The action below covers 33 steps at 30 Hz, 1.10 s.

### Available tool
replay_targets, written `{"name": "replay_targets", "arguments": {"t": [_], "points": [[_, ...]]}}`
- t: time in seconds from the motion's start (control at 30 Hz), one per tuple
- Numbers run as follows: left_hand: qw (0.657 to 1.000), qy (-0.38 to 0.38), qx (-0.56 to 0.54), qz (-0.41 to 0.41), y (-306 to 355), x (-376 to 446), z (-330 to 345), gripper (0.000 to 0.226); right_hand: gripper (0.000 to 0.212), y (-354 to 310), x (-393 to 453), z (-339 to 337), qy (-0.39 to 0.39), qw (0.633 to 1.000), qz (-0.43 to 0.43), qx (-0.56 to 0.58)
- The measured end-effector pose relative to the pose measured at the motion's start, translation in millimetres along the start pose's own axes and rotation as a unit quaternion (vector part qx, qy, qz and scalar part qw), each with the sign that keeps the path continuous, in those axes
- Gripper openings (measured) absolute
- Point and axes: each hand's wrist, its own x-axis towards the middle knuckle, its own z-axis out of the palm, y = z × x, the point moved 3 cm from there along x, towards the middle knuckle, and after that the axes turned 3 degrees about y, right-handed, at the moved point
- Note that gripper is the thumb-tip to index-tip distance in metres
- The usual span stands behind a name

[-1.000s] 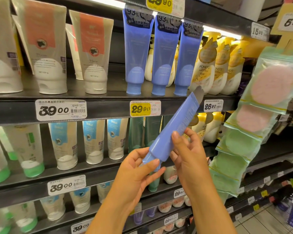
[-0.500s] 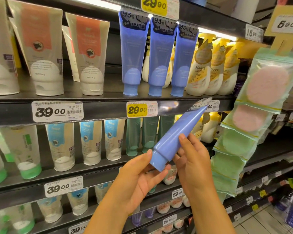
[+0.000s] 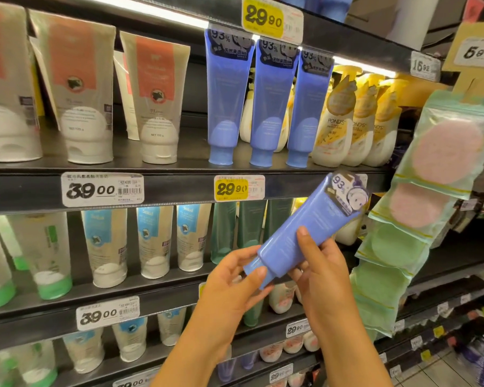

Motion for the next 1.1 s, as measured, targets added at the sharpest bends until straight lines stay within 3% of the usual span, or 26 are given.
{"name": "replay_targets", "arguments": {"t": [0.13,0.27,0.37,0.6,0.7,0.8,0.9,1.0,1.1], "points": [[0.962,0.019,0.231,0.144,7.0,1.0,-5.5,0.040,0.044,2.5,0.8,0.1,-0.008,0.999,0.036,-0.013],[0.887,0.031,0.373,0.271,15.2,-3.4,-3.2,0.053,0.037,4.8,1.1,1.8,0.002,0.999,0.033,-0.002],[0.864,0.044,0.401,0.300,18.1,-4.9,-2.5,0.059,0.020,5.5,1.2,2.8,0.003,0.999,0.028,0.027],[0.860,0.057,0.405,0.306,22.0,-7.9,-3.8,0.058,0.018,7.9,0.1,5.0,0.005,0.998,0.024,0.052],[0.887,0.054,0.367,0.275,20.3,-7.4,-4.8,0.056,0.032,6.2,-1.8,4.9,-0.018,0.999,0.018,0.047],[0.951,0.036,0.249,0.181,16.3,-2.1,-3.0,0.052,0.033,-1.4,-4.6,0.8,-0.044,0.998,0.010,0.045],[0.990,-0.009,0.117,0.083,13.0,7.4,9.5,0.048,0.033,-16.9,-3.2,-9.2,-0.050,0.997,-0.009,0.049],[0.996,-0.069,-0.033,-0.035,9.7,16.6,28.5,0.046,0.032,-37.3,1.0,-17.1,-0.039,0.999,-0.035,0.013],[0.972,-0.142,-0.128,-0.137,7.7,18.2,47.7,0.028,0.041,-57.5,4.9,-23.6,-0.016,0.998,-0.054,-0.028]]}}
